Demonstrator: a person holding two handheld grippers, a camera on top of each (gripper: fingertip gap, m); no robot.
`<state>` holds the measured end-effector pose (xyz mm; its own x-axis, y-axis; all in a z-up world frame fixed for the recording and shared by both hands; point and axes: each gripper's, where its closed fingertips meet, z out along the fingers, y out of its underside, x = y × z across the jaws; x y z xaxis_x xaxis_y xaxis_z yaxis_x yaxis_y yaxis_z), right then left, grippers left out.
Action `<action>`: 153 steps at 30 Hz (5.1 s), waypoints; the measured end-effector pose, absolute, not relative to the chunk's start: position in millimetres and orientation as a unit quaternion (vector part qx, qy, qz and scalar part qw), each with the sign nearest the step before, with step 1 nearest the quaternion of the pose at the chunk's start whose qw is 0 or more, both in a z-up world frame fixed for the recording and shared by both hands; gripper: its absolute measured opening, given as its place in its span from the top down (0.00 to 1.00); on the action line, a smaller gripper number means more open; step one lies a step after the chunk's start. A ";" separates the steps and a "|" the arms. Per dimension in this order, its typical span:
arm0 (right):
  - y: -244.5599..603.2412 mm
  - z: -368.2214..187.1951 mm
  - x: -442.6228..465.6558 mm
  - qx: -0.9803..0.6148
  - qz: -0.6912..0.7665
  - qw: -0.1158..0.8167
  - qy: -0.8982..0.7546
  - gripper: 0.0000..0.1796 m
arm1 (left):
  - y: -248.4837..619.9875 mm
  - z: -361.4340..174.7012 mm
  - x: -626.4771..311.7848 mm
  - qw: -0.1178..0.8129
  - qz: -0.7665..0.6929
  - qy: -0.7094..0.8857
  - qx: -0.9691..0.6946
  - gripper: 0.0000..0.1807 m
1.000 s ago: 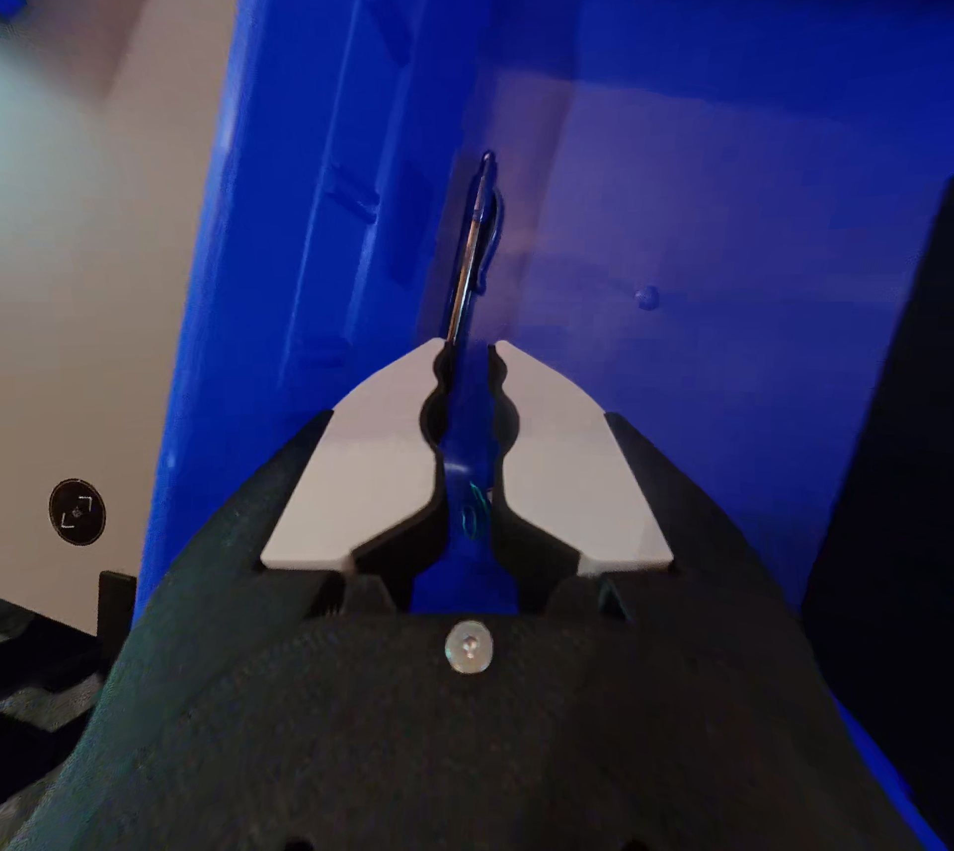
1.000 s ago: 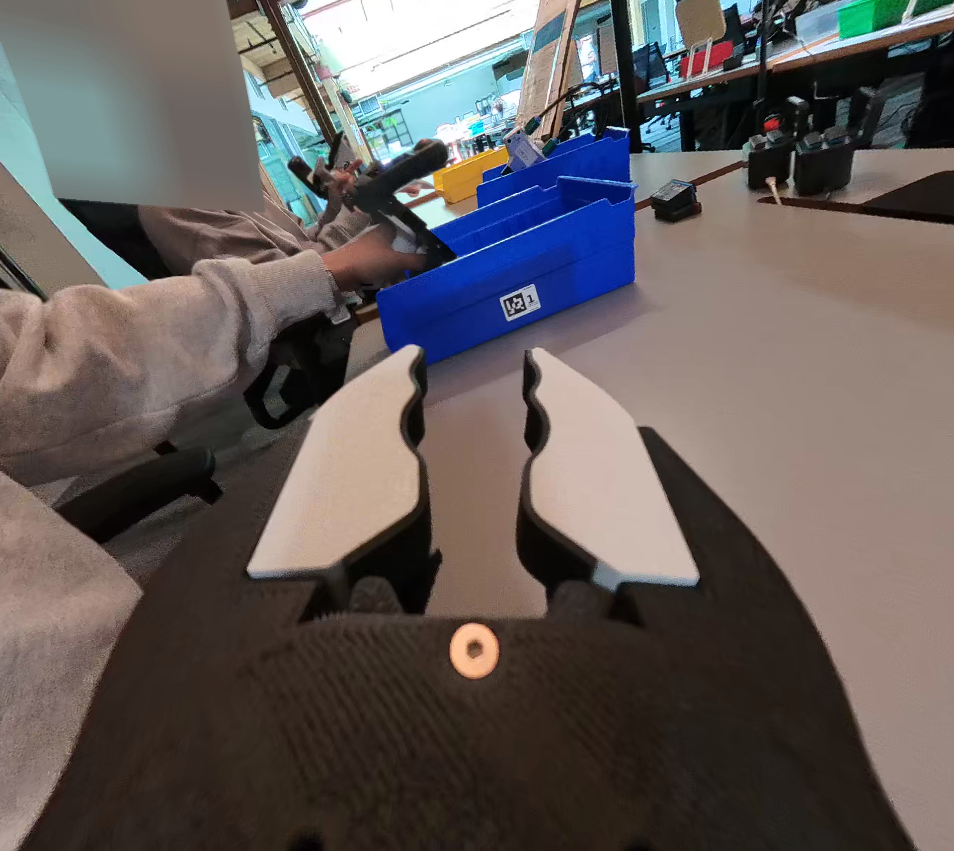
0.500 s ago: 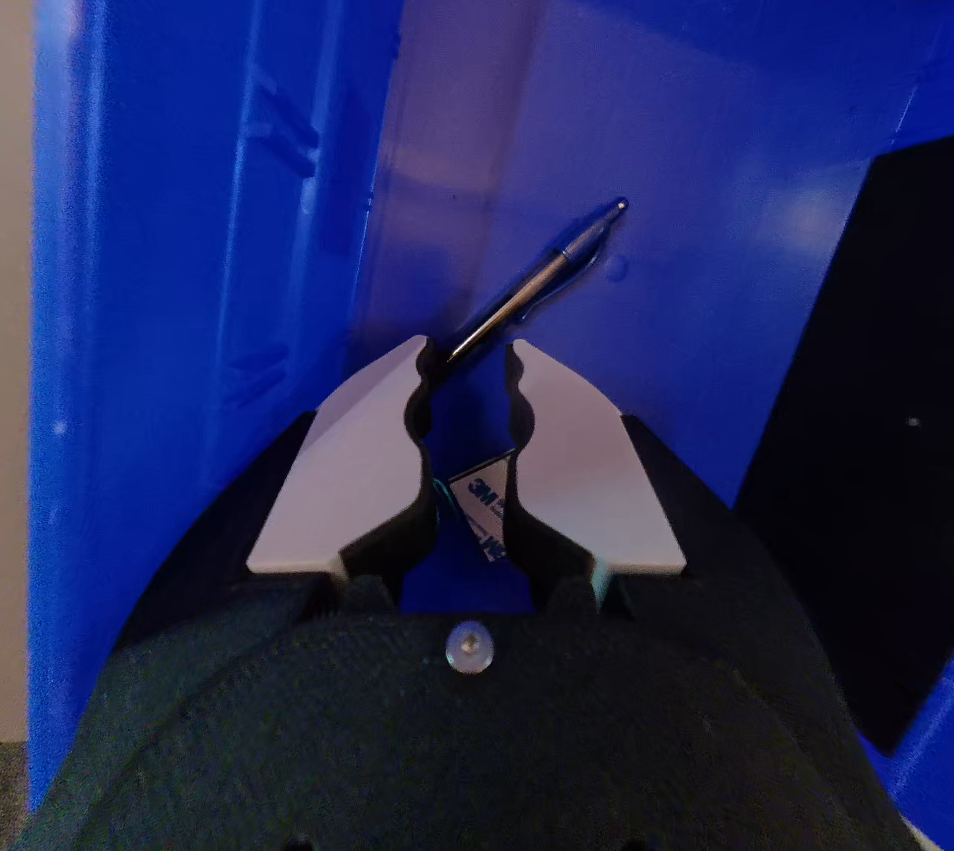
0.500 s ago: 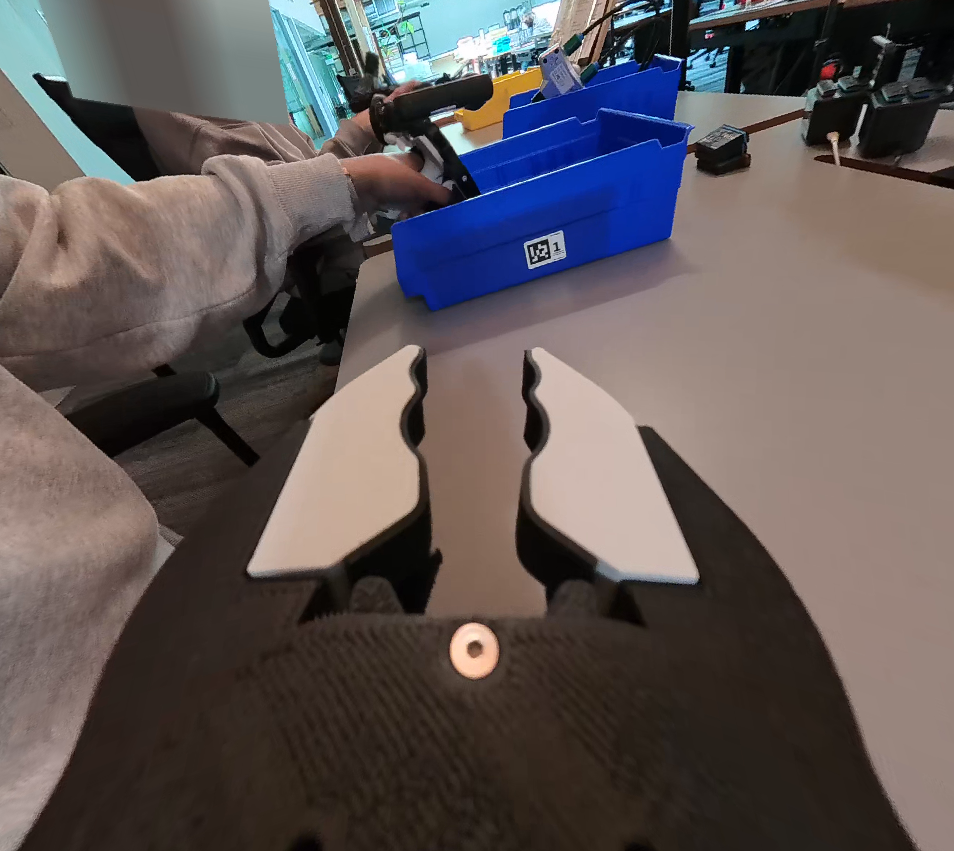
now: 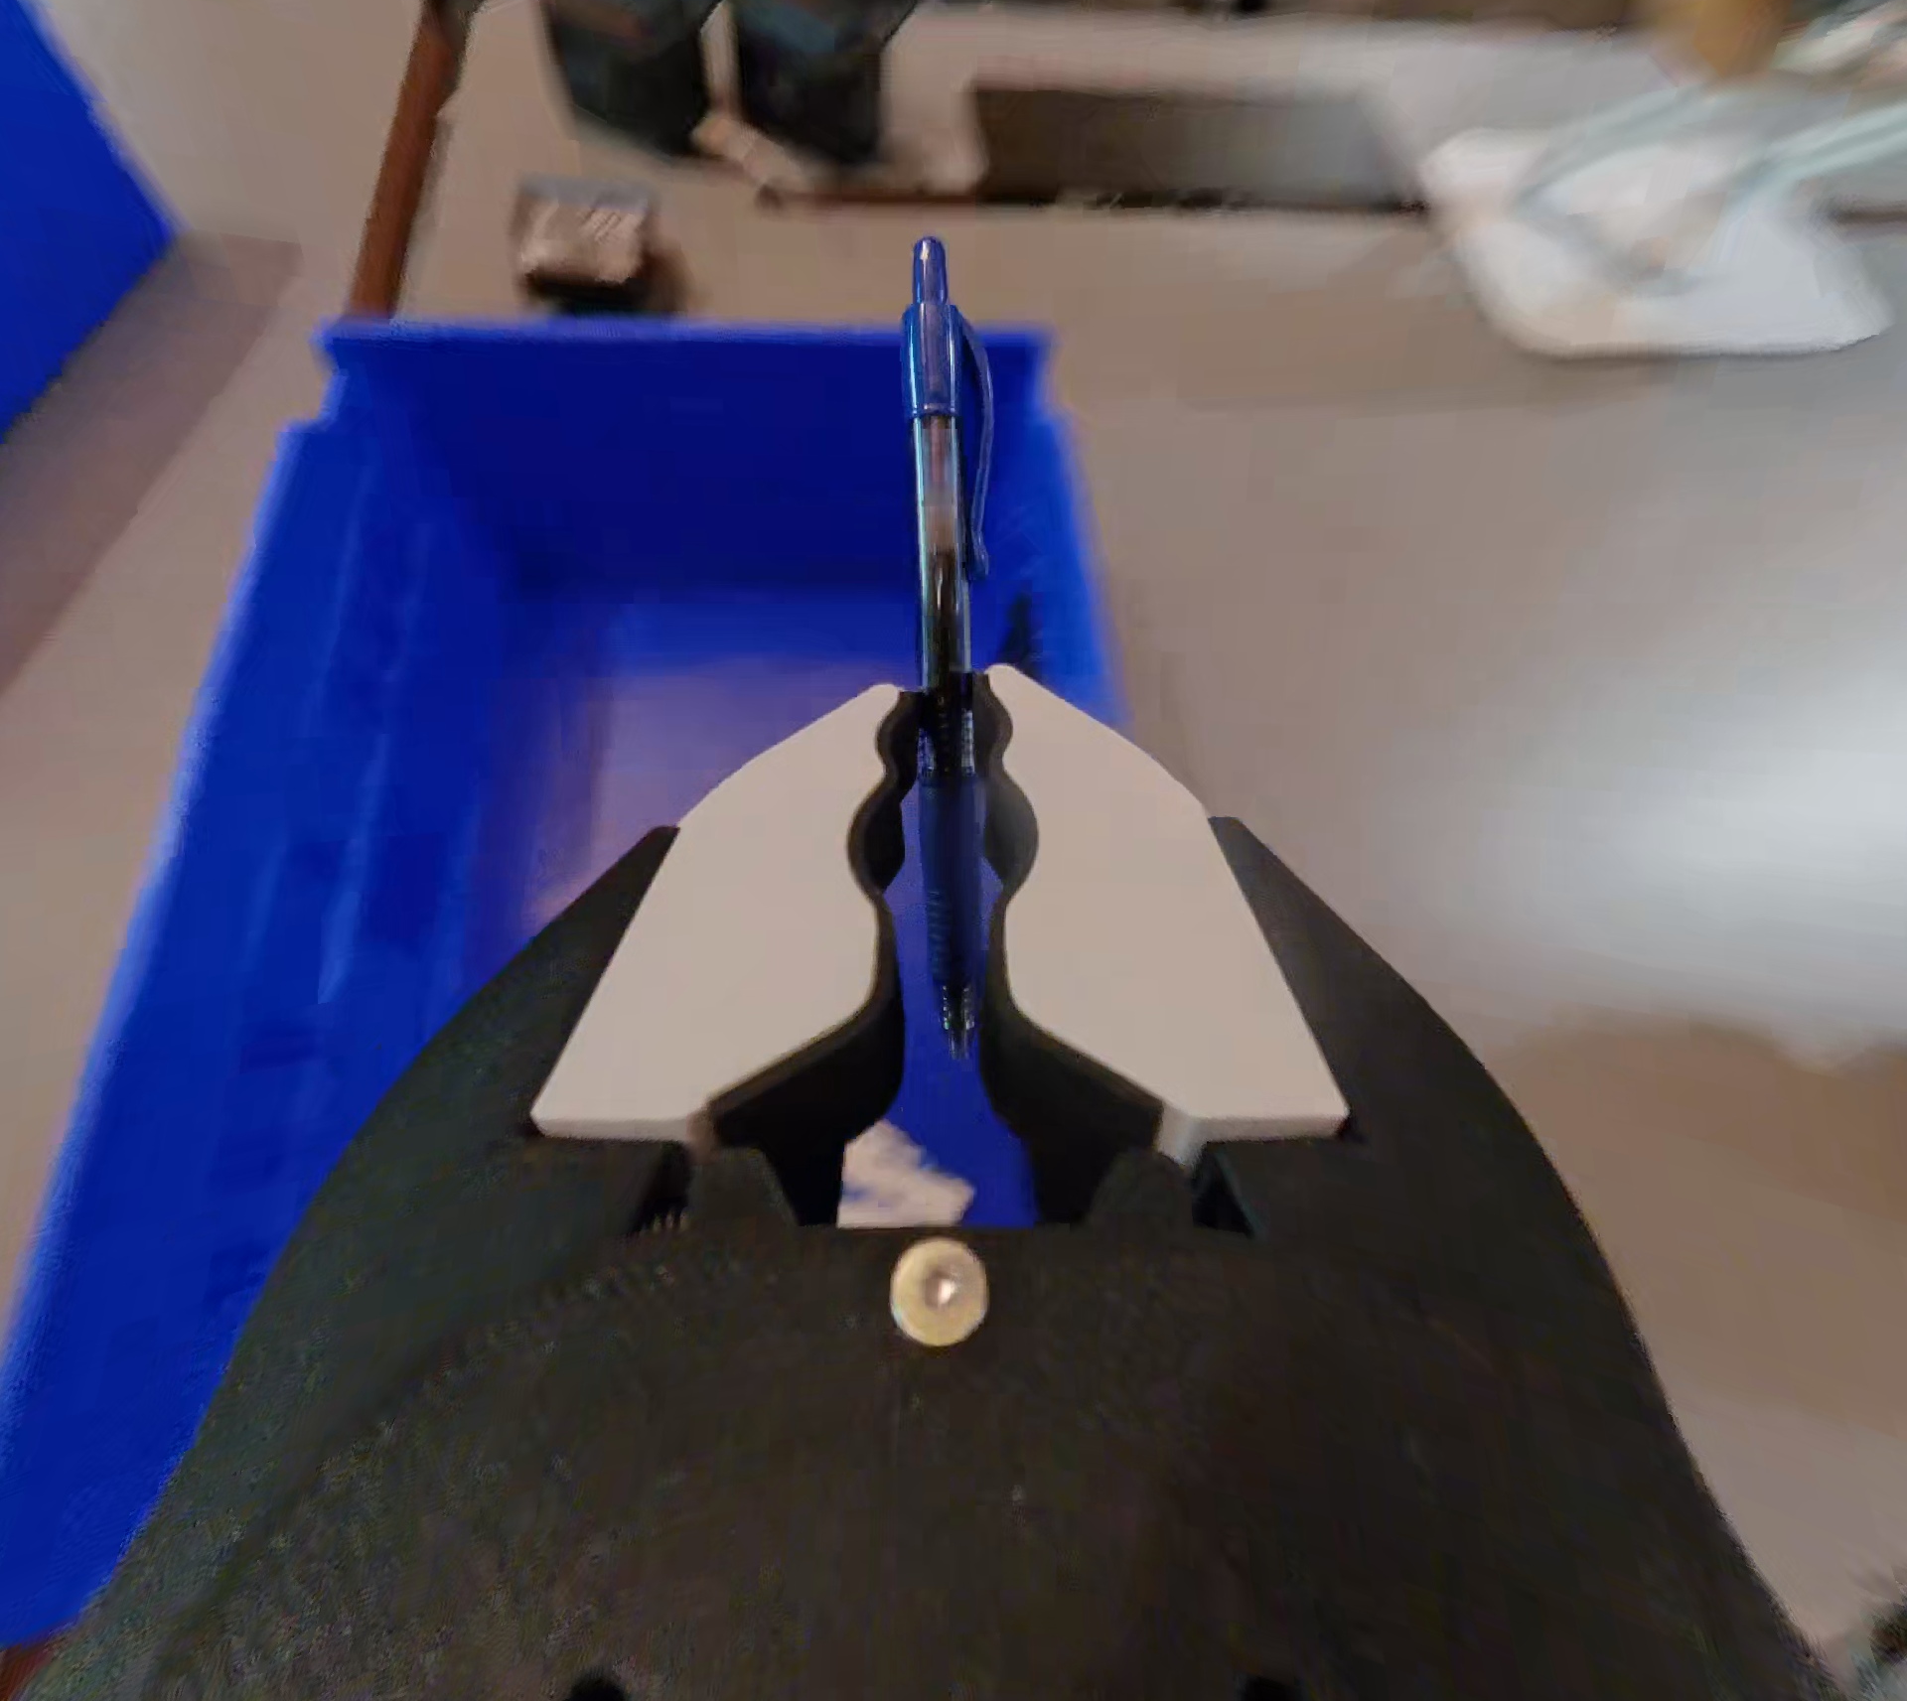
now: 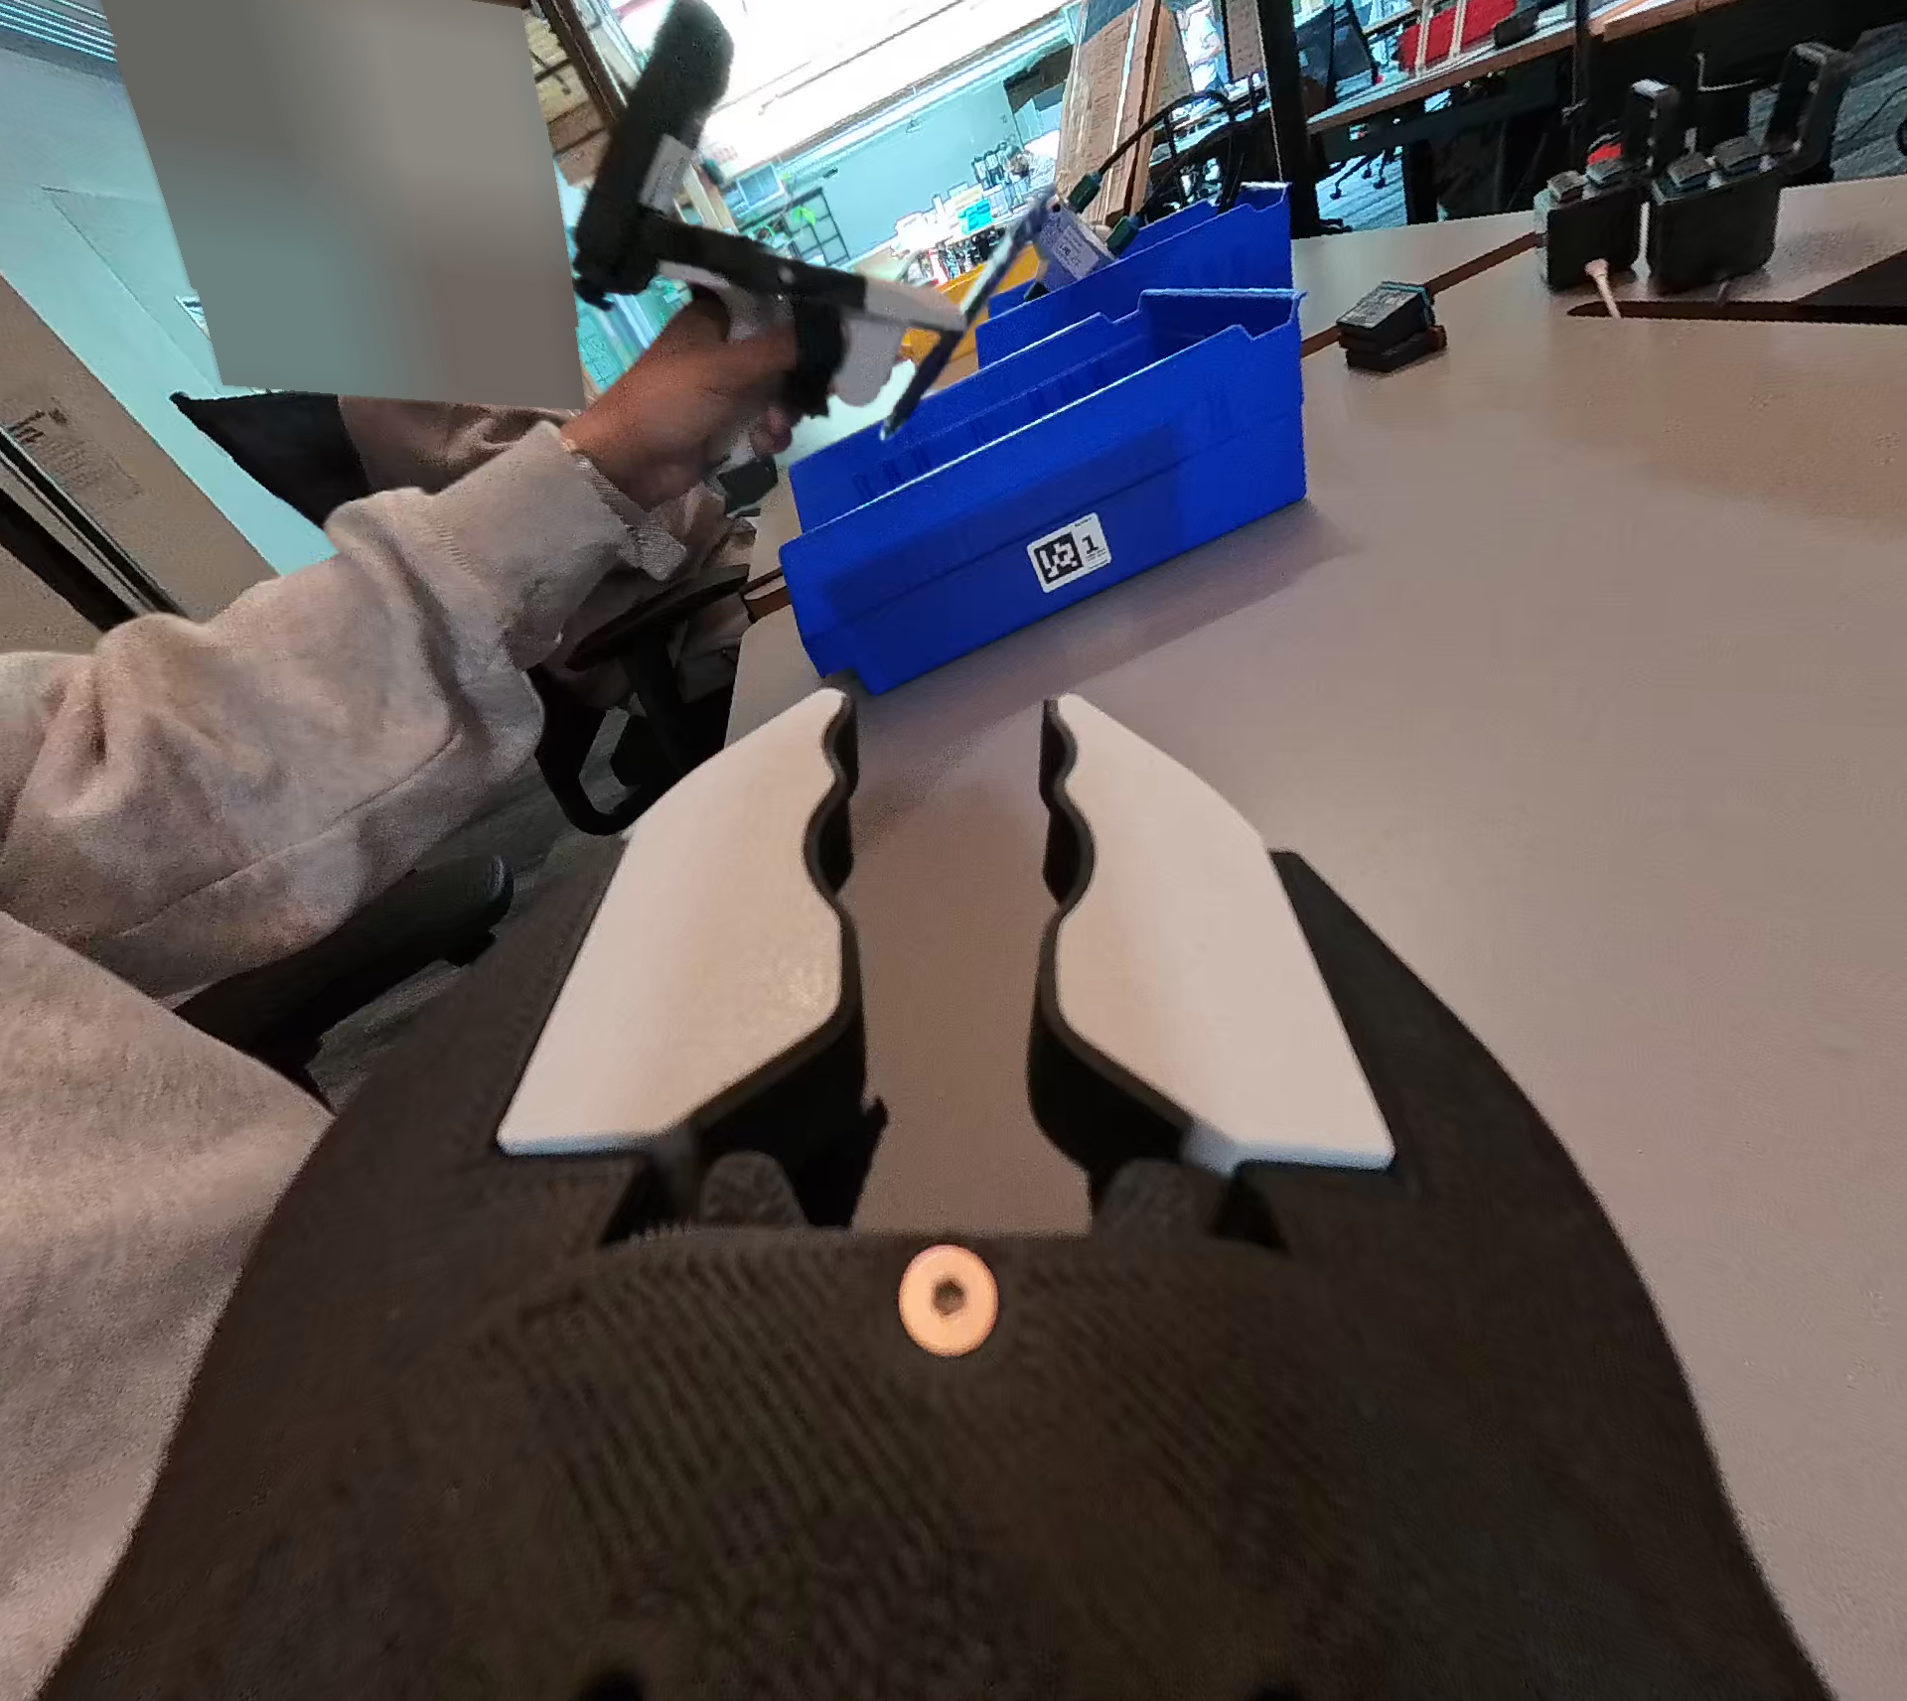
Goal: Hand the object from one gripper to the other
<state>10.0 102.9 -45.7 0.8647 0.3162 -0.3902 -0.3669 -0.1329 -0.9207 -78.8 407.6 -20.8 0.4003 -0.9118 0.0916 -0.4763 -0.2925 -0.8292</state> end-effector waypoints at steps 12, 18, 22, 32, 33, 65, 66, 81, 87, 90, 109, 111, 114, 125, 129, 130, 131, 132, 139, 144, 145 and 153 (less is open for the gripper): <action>58.8 -32.1 57.4 -0.653 0.270 0.702 0.089 0.78 | 112.7 -15.7 5.1 0.184 -0.731 0.470 -0.459 0.94; 18.3 -30.1 79.6 -0.648 0.202 0.725 0.118 0.80 | 61.6 -53.3 36.4 0.149 -0.756 0.441 -0.460 0.94; -4.8 -35.4 94.2 -0.652 0.132 0.724 0.180 0.82 | 23.7 -63.0 53.3 0.155 -0.720 0.493 -0.463 0.94; -33.8 -11.1 77.4 -0.614 0.074 0.757 0.212 0.80 | -24.9 -66.8 43.4 0.272 -0.625 0.593 -0.429 0.94; -31.2 -13.4 74.4 -0.622 0.072 0.751 0.212 0.81 | -26.3 -64.9 42.6 0.273 -0.627 0.592 -0.426 0.94; -24.2 0.7 28.8 -0.618 0.221 0.755 -0.012 0.94 | -56.5 -94.2 -2.7 -0.045 -0.645 0.705 -0.292 0.93; -23.1 0.6 29.3 -0.617 0.220 0.756 -0.012 0.94 | -55.6 -94.2 -2.6 -0.043 -0.645 0.704 -0.294 0.93; 3.1 -15.4 61.1 -0.640 -0.014 0.768 0.014 0.52 | 10.8 -71.3 33.0 0.127 -0.684 0.612 -0.376 0.93; 18.0 -27.0 24.3 -0.668 0.041 0.742 -0.037 0.74 | -5.8 -74.9 27.2 0.149 -0.662 0.649 -0.344 0.93; 16.8 -27.8 20.5 -0.673 0.056 0.737 -0.037 0.83 | -12.7 -72.0 24.2 0.149 -0.666 0.650 -0.334 0.93; 14.8 -31.0 18.9 -0.685 0.105 0.721 -0.006 0.94 | -15.2 -64.4 22.3 0.161 -0.670 0.646 -0.328 0.92; 13.4 -32.1 25.8 -0.687 0.095 0.721 0.005 0.94 | -9.2 -59.9 24.0 0.162 -0.680 0.632 -0.335 0.87; 12.2 -35.7 32.3 -0.690 0.101 0.716 0.023 0.94 | 3.1 -45.9 25.2 0.165 -0.705 0.597 -0.344 0.81; 27.2 -62.9 1.3 -0.748 0.101 0.654 -0.042 0.94 | 6.8 -15.5 16.0 0.184 -0.711 0.587 -0.340 0.79; 29.5 -69.8 -7.3 -0.761 0.089 0.638 -0.070 0.94 | 9.6 -12.4 15.4 0.184 -0.721 0.573 -0.345 0.84; 30.0 -71.2 -8.7 -0.763 0.088 0.635 -0.074 0.94 | 12.6 -8.5 14.6 0.191 -0.726 0.564 -0.343 0.87; 30.5 -72.2 -9.8 -0.765 0.088 0.633 -0.076 0.94 | 14.9 -4.8 13.2 0.194 -0.731 0.559 -0.340 0.90; 30.8 -72.4 -10.3 -0.765 0.089 0.633 -0.077 0.94 | 15.7 -2.7 11.7 0.192 -0.733 0.559 -0.337 0.94; 32.1 -62.4 0.5 -0.735 0.031 0.672 -0.083 0.84 | 22.8 -3.6 13.8 0.220 -0.717 0.566 -0.343 0.93; 31.4 -51.3 14.5 -0.708 -0.058 0.699 -0.086 0.66 | 36.1 -3.6 17.3 0.232 -0.718 0.549 -0.360 0.93; 32.2 -52.3 14.6 -0.709 -0.063 0.697 -0.088 0.64 | 36.7 -2.0 16.3 0.226 -0.724 0.545 -0.357 0.93; 19.9 -46.7 -35.1 -0.678 0.313 0.661 -0.071 0.70 | 14.8 18.4 -19.9 0.074 -0.793 0.554 -0.242 0.94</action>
